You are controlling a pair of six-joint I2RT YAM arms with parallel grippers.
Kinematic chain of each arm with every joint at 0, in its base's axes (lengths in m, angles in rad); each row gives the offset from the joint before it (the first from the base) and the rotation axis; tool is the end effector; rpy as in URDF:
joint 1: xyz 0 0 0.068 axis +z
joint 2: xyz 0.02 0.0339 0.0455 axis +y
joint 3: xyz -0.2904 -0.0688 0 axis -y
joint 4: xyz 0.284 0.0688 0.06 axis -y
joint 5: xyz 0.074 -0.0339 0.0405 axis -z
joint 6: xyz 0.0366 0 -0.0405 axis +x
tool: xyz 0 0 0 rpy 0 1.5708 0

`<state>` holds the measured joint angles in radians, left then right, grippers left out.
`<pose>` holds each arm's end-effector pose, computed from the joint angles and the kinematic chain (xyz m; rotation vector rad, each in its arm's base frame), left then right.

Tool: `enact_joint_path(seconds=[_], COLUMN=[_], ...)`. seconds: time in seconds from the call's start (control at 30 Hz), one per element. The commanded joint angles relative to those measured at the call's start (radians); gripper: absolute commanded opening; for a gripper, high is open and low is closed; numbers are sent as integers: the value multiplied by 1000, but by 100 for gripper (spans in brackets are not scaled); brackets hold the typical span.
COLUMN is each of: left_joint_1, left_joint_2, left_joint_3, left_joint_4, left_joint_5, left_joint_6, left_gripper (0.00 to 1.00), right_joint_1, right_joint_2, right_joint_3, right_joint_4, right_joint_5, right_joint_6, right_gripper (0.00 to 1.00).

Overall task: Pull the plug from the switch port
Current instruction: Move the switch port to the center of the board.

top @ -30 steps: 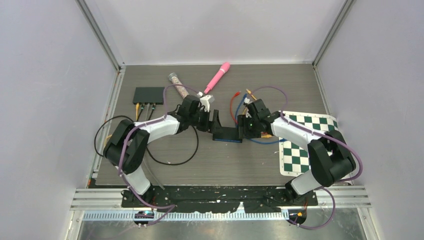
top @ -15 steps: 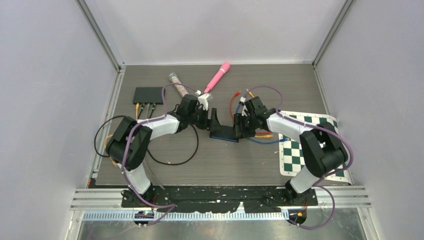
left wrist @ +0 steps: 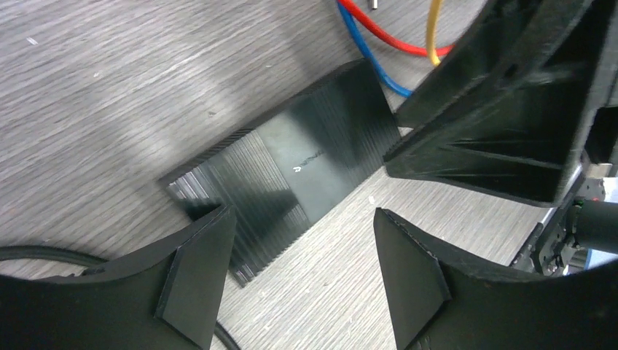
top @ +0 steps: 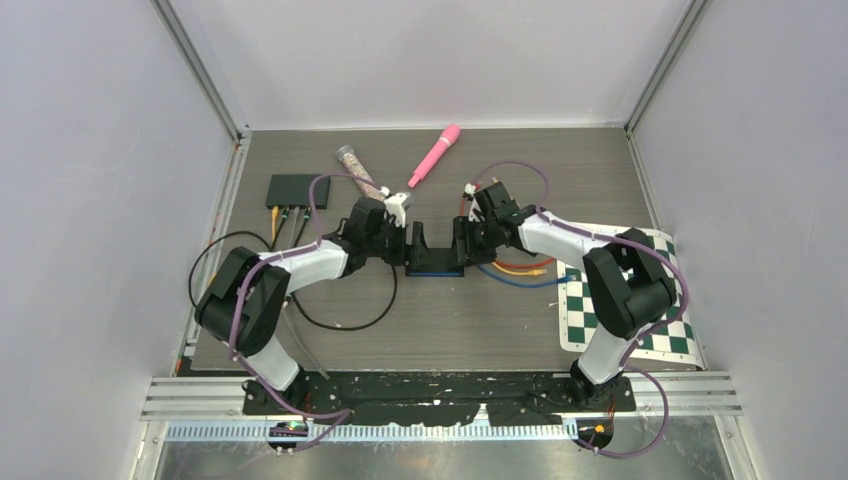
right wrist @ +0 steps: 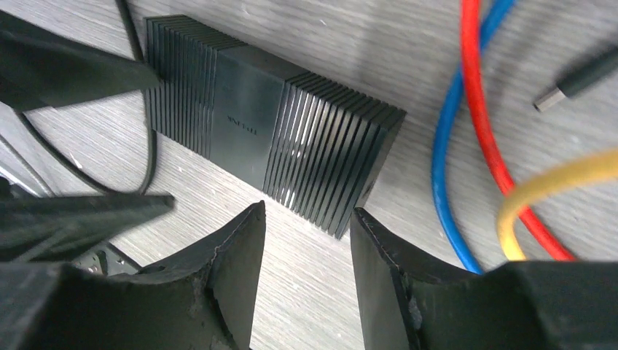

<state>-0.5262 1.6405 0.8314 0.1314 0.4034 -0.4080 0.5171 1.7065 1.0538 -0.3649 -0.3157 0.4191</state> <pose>0.3071 -0.1950 0.1716 0.3685 2.3322 -0.9357 0.3234 0.1970 0.1838 -0.2537 2.6865 0.7282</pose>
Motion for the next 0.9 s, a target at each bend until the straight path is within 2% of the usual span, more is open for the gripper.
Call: enact_joint_path(seconds=[0.0, 0.17, 0.3, 0.4, 0.47, 0.5, 0.67, 0.87], left_joint_1=[-11, -9, -9, -9, -9, -9, -2, -1], left_joint_2=[-1, 44, 28, -36, -87, -108, -131, -34], left_joint_3=[14, 67, 51, 28, 17, 14, 37, 64], left_joint_4=[-14, -29, -16, -32, -56, -71, -179, -198], left_joint_5=[54, 89, 78, 33, -18, -51, -161, -68], left_joint_6=[3, -8, -17, 2, 28, 45, 78, 44], left_gripper=[73, 73, 74, 82, 97, 99, 100, 97], right_joint_1=[23, 23, 18, 16, 17, 17, 16, 17], right_joint_2=[23, 68, 11, -38, -73, -94, -154, -176], right_joint_3=[56, 97, 92, 91, 83, 78, 29, -21], right_joint_4=[103, 34, -1, -28, -34, -35, -27, 1], right_joint_5=[-47, 3, 88, 97, 83, 72, 44, 38], right_joint_6=[5, -28, -64, -92, -96, -97, -78, -58], right_gripper=[53, 53, 54, 55, 56, 56, 56, 56])
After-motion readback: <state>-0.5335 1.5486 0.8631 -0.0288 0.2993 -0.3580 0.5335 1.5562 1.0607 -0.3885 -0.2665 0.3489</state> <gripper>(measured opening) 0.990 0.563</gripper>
